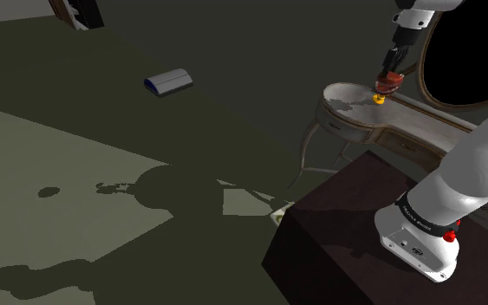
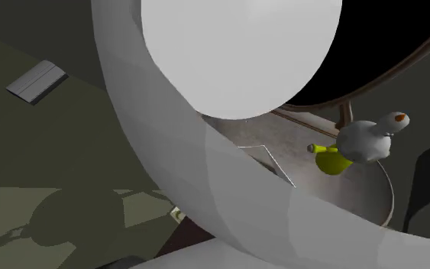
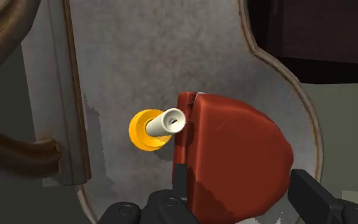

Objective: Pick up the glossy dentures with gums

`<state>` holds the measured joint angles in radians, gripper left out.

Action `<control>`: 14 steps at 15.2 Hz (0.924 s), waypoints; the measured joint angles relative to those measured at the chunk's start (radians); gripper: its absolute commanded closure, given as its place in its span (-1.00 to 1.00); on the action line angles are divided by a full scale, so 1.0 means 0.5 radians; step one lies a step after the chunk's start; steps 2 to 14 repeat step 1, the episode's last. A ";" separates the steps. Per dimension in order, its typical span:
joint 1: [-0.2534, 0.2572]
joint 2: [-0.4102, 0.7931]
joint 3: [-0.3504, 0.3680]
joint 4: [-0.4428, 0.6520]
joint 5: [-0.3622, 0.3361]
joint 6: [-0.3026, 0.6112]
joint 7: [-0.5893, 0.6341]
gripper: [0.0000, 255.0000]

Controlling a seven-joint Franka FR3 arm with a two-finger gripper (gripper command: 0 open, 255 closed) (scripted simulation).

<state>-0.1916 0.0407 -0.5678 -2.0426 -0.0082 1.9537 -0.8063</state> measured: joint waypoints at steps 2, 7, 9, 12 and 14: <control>0.001 -0.005 0.000 0.012 -0.003 -0.016 0.002 1.00; 0.001 -0.005 0.000 0.012 -0.003 -0.016 0.002 1.00; 0.001 -0.005 0.000 0.012 -0.003 -0.016 0.002 1.00; 0.001 -0.005 0.000 0.012 -0.003 -0.016 0.002 1.00; 0.001 -0.005 0.000 0.012 -0.003 -0.016 0.002 1.00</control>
